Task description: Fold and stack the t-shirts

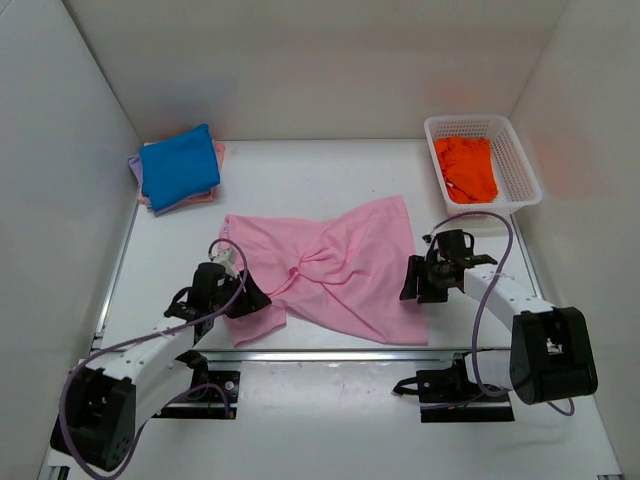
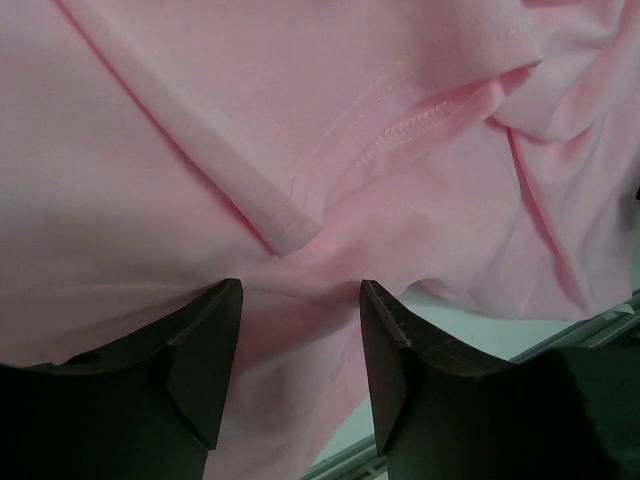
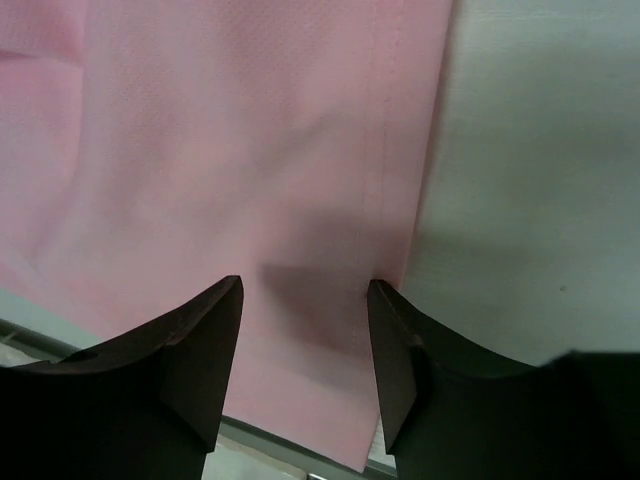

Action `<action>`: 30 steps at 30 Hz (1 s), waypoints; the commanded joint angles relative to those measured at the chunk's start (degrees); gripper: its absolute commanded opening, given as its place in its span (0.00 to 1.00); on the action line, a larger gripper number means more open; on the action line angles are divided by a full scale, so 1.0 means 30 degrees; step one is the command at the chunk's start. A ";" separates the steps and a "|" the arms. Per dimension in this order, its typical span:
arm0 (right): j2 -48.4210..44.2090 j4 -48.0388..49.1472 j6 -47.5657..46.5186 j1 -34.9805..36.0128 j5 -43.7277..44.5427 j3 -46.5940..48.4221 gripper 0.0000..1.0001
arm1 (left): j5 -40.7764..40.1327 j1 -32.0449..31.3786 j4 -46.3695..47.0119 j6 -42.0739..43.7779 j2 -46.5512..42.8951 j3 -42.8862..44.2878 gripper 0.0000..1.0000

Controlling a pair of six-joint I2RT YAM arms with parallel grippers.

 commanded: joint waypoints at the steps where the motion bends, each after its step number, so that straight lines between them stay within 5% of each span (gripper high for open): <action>1: 0.0625 0.0782 0.0379 0.0581 0.1478 0.0434 0.51 | -0.0673 -0.0671 0.2096 -0.0095 0.1573 0.0553 0.62; 5: 0.1299 0.1132 0.0613 0.0786 0.1685 0.0494 0.36 | -0.1142 -0.0788 0.2596 0.0138 0.3625 0.1313 0.62; 8: 0.1622 0.1221 0.0469 0.0640 0.1306 0.0467 0.02 | -0.1348 -0.0761 0.2538 0.0575 0.4652 0.1930 0.59; 9: 0.1652 0.1250 0.0410 0.0640 0.1218 0.0553 0.00 | -0.1348 -0.0731 0.2509 0.0549 0.4743 0.1989 0.55; 13: 0.1536 0.0900 0.0206 0.0522 0.0924 0.1050 0.00 | -0.0325 -0.0438 0.2250 0.1074 0.5652 0.2544 0.01; 23: 0.1327 0.1190 0.0790 -0.2524 -0.3816 0.5734 0.00 | -0.0296 0.0674 -0.1210 0.2569 0.2081 0.3690 0.00; 25: 0.2438 0.1365 0.0965 -0.2437 -0.3794 0.6967 0.00 | -0.0352 0.0938 -0.1358 0.2773 0.1728 0.3339 0.13; 28: 0.3116 0.2594 0.2103 -0.3137 -0.3032 0.7936 0.00 | -0.0381 0.1086 -0.1505 0.2716 0.1083 0.2781 0.14; 30: 0.3235 0.3997 0.2721 -0.3344 -0.2012 0.8084 0.01 | -0.0324 0.1232 -0.1651 0.2688 0.0528 0.2402 0.33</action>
